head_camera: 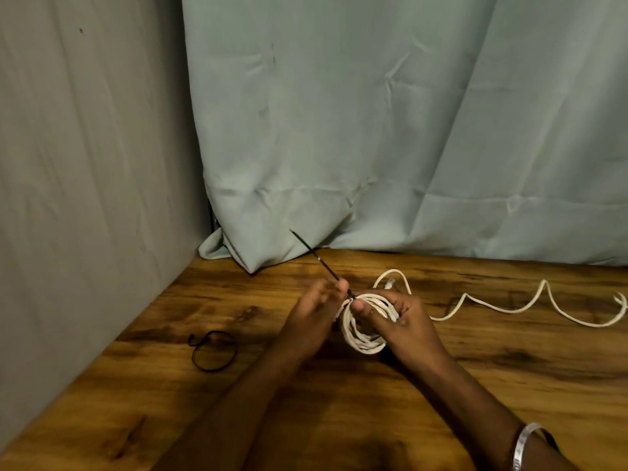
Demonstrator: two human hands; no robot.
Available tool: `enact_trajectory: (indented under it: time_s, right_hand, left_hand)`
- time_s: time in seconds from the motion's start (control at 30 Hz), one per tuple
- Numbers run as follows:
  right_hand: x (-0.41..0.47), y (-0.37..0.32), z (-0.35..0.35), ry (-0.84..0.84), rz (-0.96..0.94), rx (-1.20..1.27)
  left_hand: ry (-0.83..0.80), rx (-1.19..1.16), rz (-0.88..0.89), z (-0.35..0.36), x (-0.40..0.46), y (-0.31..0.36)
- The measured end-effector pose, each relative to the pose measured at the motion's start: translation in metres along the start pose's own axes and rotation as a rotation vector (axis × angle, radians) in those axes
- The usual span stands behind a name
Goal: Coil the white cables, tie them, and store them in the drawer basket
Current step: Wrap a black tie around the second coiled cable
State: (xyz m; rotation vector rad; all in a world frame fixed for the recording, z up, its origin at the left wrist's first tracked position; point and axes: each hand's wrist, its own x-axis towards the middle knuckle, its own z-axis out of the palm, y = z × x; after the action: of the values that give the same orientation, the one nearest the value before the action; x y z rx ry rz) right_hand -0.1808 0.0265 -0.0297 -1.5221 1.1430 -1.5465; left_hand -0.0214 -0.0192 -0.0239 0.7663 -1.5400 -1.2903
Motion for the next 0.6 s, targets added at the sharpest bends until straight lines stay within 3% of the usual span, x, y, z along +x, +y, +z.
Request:
enact_trajectory:
  time_s: [0.1, 0.3, 0.4, 0.6]
  right_hand:
    - [-0.0004, 0.0008, -0.0003, -0.008, 0.014, 0.018]
    - [-0.0001, 0.0009, -0.0006, -0.020, 0.040, 0.060]
    - [-0.0004, 0.0007, -0.0024, 0.000, 0.030, 0.040]
    - [-0.0001, -0.0016, 0.0006, 0.015, 0.140, 0.149]
  left_hand:
    - [-0.076, 0.103, 0.005, 0.0020, -0.0036, -0.0067]
    - [-0.115, -0.143, -0.032, 0.0054, -0.0077, 0.0000]
    - [-0.191, -0.166, -0.040, 0.0060, -0.0086, 0.0011]
    - [-0.174, -0.186, -0.062, 0.0104, -0.0085, -0.0015]
